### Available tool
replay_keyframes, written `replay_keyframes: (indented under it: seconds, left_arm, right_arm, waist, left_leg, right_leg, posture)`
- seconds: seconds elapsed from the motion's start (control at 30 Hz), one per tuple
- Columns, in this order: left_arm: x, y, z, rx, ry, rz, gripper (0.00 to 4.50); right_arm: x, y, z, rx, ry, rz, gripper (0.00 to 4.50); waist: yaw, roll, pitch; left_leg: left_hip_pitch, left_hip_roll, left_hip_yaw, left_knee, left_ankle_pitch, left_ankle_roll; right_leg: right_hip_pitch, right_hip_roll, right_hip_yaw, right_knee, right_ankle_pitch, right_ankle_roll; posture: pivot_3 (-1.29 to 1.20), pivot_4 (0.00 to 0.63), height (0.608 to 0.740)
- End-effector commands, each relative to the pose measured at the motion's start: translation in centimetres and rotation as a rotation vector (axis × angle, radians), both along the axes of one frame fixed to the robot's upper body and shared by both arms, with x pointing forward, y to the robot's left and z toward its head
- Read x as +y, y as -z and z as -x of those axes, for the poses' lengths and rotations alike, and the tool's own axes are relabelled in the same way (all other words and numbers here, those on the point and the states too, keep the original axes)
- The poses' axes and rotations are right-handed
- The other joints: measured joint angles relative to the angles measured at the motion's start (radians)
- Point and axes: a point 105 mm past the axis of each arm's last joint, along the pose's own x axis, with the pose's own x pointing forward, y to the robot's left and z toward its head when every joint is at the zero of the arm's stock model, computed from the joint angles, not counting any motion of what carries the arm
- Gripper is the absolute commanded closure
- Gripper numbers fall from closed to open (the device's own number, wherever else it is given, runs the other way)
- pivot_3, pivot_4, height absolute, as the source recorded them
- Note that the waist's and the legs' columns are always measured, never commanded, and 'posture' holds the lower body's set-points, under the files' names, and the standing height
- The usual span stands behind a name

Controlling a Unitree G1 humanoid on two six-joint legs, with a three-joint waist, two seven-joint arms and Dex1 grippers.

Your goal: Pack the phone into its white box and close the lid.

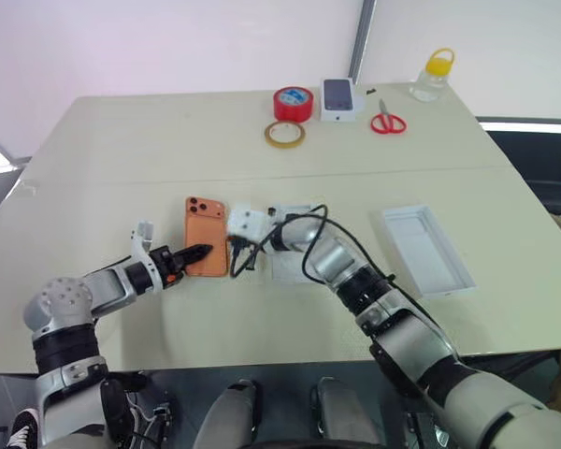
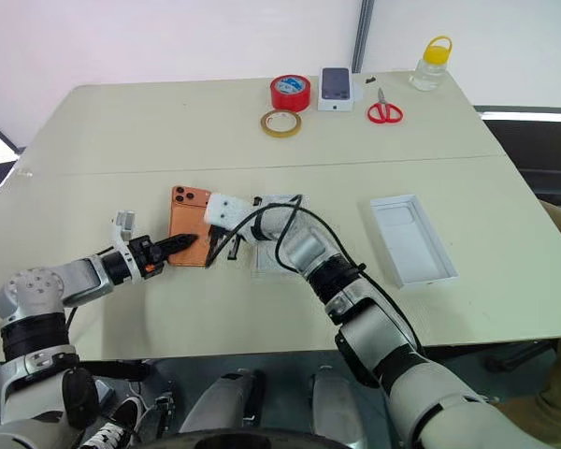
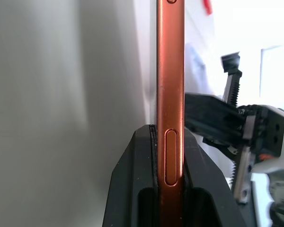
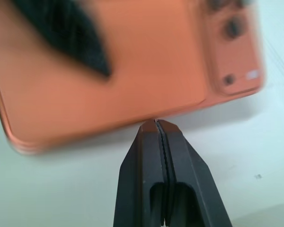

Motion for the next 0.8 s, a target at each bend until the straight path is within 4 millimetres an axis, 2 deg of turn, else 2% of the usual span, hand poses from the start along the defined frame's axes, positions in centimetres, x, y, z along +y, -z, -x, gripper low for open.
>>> replay_keyframes:
  seconds: [0.03, 0.07, 0.17, 0.2, 0.3, 0.37, 0.4, 0.53, 0.63, 0.7, 0.77, 0.8]
  left_arm:
    - [0.1, -3.3, 0.7, -0.131, 0.016, 0.143, 4.5]
    - [0.0, -3.4, 1.0, -0.131, 0.026, 0.16, 4.5]
    - [-0.6, -3.7, 1.4, -0.163, 0.029, 0.165, 4.5]
    - [-0.8, -3.9, 1.3, -0.19, 0.018, 0.146, 4.5]
    - [-1.6, -3.9, 1.6, -0.222, 0.013, 0.106, 4.5]
    - [-2.3, -4.0, 1.9, -0.229, 0.029, 0.141, 4.5]
    - [-2.6, -4.0, 1.9, -0.233, 0.027, 0.144, 4.5]
    - [-3.8, -3.4, 2.1, -0.211, 0.03, 0.149, 4.5]
    - [-4.3, -3.2, 2.2, -0.207, 0.027, 0.155, 4.5]
    - [-4.5, -3.2, 2.1, -0.207, 0.028, 0.163, 4.5]
    - [-4.6, -3.4, 2.0, -0.21, 0.027, 0.161, 4.5]
    - [-4.6, -3.4, 1.9, -0.212, 0.026, 0.162, 4.5]
  right_arm:
    - [-0.9, -5.2, 1.8, 0.076, -0.118, -0.25, 3.73]
    - [-1.6, -5.2, 2.3, 0.057, -0.138, -0.229, 3.33]
    - [-4.3, -4.5, 4.1, 0.013, -0.2, -0.175, 1.7]
    - [-5.2, -4.0, 4.8, -0.003, -0.221, -0.138, 1.29]
    - [-8.1, -2.1, 6.7, -0.01, -0.27, -0.026, 1.29]
    - [-9.9, -0.7, 8.0, 0.027, -0.289, 0.033, 1.29]
    - [-10.6, 0.0, 8.1, 0.007, -0.278, 0.072, 1.29]
    - [-12.3, 1.2, 8.2, -0.009, -0.249, 0.136, 1.29]
    - [-12.6, 1.4, 8.2, -0.012, -0.235, 0.146, 1.29]
    - [-12.9, 2.0, 7.8, -0.023, -0.214, 0.181, 1.83]
    - [-13.0, 2.3, 7.7, -0.021, -0.203, 0.184, 2.61]
    - [-12.9, 2.2, 7.6, -0.021, -0.197, 0.18, 2.61]
  waist:
    - [0.0, -0.001, 0.001]
    - [0.0, -0.001, 0.0]
    - [0.007, -0.001, 0.0]
    - [0.007, -0.002, 0.001]
    - [0.009, -0.003, 0.003]
    - [0.012, -0.003, 0.003]
    - [0.011, -0.003, 0.003]
    - [0.006, -0.004, 0.004]
    - [0.007, -0.005, 0.004]
    - [0.01, -0.006, 0.005]
    - [0.017, -0.006, 0.005]
    - [0.023, -0.006, 0.005]
  left_leg:
    - [-0.003, 0.0, 0.0, 0.0, 0.0, 0.0]
    - [-0.006, 0.0, -0.001, 0.001, 0.001, -0.001]
    - [-0.009, 0.0, -0.001, 0.001, 0.002, -0.003]
    - [-0.01, 0.0, -0.001, 0.001, 0.002, -0.002]
    - [-0.011, -0.001, 0.0, 0.002, 0.001, -0.002]
    - [-0.011, 0.0, 0.0, 0.002, 0.001, -0.001]
    - [-0.011, 0.0, 0.0, 0.002, 0.001, -0.001]
    - [-0.011, 0.001, 0.001, 0.002, 0.001, -0.001]
    - [-0.011, 0.001, 0.001, 0.002, 0.001, -0.001]
    - [-0.011, 0.001, 0.0, 0.002, 0.001, -0.002]
    - [-0.011, 0.001, 0.0, 0.003, 0.002, -0.002]
    - [-0.011, 0.001, 0.001, 0.003, 0.002, -0.002]
  right_leg:
    - [-0.001, 0.0, 0.0, 0.0, 0.0, 0.0]
    - [-0.002, 0.0, -0.001, 0.0, 0.0, 0.0]
    - [-0.009, 0.0, -0.001, 0.0, 0.0, 0.0]
    - [-0.009, -0.001, -0.001, -0.001, 0.0, 0.0]
    - [-0.007, -0.001, -0.001, -0.001, 0.0, 0.0]
    - [-0.007, -0.001, -0.001, -0.001, 0.001, -0.001]
    - [-0.007, -0.001, -0.001, -0.001, 0.001, -0.001]
    - [-0.007, 0.0, -0.001, 0.0, 0.001, -0.002]
    - [-0.007, 0.0, -0.001, 0.0, 0.002, -0.002]
    - [-0.007, 0.0, -0.001, 0.0, 0.002, -0.002]
    - [-0.007, 0.0, -0.002, 0.0, 0.002, -0.002]
    - [-0.007, 0.0, -0.001, -0.001, 0.002, -0.002]
  posture:
    - [0.0, 0.15, 0.74]
    - [0.0, 0.15, 0.74]
    - [0.0, 0.15, 0.74]
    - [0.0, 0.15, 0.74]
    - [0.0, 0.15, 0.74]
    - [0.0, 0.15, 0.74]
    - [0.0, 0.15, 0.74]
    - [0.0, 0.15, 0.74]
    - [0.0, 0.15, 0.74]
    - [0.0, 0.15, 0.74]
    - [0.0, 0.15, 0.74]
    - [0.0, 0.15, 0.74]
